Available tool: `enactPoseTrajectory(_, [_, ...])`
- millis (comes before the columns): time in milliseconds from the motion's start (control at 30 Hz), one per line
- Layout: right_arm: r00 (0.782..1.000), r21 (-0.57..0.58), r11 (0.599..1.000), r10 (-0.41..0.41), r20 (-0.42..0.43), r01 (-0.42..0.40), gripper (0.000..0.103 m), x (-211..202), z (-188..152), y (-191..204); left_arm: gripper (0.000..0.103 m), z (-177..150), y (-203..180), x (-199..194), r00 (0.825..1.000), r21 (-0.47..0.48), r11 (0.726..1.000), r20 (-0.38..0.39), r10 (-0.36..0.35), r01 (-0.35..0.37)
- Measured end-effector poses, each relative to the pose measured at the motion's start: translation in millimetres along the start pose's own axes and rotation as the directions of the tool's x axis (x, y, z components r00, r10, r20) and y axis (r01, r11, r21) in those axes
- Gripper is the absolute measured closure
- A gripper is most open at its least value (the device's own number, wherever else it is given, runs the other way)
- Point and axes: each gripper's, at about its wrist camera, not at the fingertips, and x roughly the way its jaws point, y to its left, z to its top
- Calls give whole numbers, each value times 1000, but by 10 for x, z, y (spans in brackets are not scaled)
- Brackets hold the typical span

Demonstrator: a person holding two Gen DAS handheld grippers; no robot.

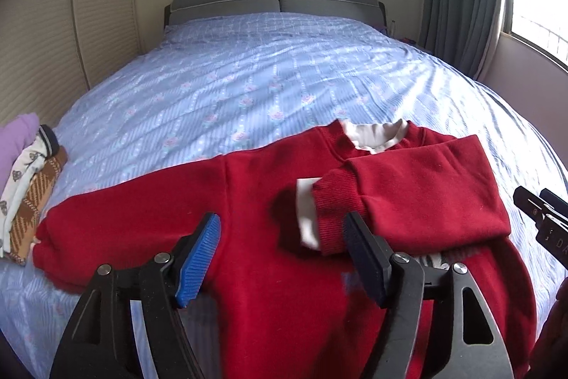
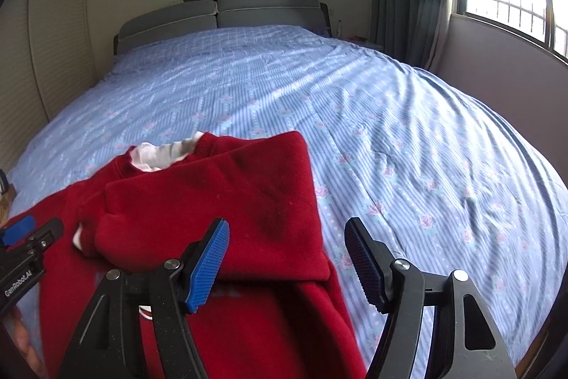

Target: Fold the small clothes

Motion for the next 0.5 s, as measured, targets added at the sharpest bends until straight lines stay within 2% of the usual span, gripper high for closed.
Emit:
enactPoseTrajectory(200, [996,-42,995,87,21,-86,35,-275,-5,568,29,-149,865,-196,993,-106,987,-5,117,-117])
enactPoseTrajectory(433, [984,-102,980,177,25,-173,35,-497,-112,1412,29,-334,1877,-347,984,-242,954,-23,177,-177])
enactPoseTrajectory(500, [979,-113,973,202,20,-199,35,-528,-146,1649,29,-384,2104,-388,981,-253,948,-17,195,-193])
